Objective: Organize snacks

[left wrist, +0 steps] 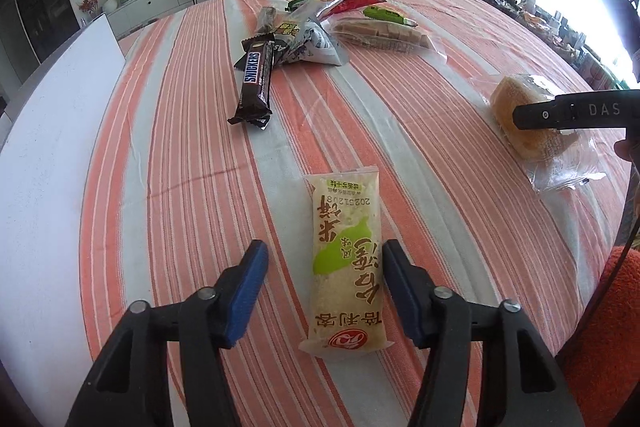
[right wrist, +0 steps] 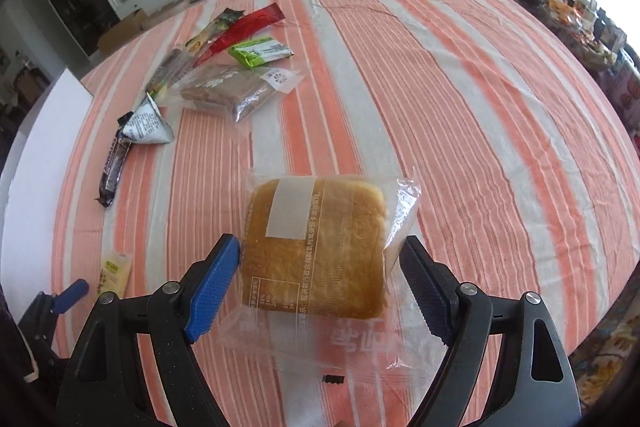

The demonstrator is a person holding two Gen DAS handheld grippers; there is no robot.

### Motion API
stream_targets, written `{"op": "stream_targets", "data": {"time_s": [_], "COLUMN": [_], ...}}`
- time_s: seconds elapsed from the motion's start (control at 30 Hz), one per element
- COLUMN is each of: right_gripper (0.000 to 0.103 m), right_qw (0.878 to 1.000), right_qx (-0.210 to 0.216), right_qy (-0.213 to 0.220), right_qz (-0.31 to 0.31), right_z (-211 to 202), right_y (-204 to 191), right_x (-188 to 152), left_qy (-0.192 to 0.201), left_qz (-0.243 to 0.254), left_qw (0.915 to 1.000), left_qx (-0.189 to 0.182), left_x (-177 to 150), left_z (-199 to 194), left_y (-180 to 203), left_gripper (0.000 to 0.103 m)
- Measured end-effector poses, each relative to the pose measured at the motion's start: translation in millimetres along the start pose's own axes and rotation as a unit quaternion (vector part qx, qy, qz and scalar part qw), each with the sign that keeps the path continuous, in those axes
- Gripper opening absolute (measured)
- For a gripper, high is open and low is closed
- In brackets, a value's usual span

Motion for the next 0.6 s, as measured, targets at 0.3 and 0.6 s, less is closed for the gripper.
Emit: {"op": "stream_targets", "data": {"time_s": [0.3, 0.6], "right_gripper": [0.07, 0.07], "right_qw": [0.992, 0.98], "right_qx": [0.079, 0.169], "right_qy": [0.072, 0.101], "right_qz": [0.065, 0.015], "right_z": [-51.8, -107.3], "right_y": [7.8, -65.7], "right_x": [-47.8, -53.4], "left_qy": [0.031, 0.105], "left_qz": [-0.052, -0.186], "left_qw": [0.9962, 0.9676], "left_qx": [-0.062, -0.135], "left_x": [-17.3, -23.7], "left_z": [-56.9, -177.4], "left_y": [-21.1, -89.6], "left_gripper": [0.027, 0.027]}}
Point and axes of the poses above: each gripper's, at about its wrist camera, not at the fingertips, and z roughly the way its jaws point, y to its right, x to its top, the point moved 2 cm from there along z, roughly the way its jaws point, and after that the axes turned 2 degrees about z, right-handed, at the moved point
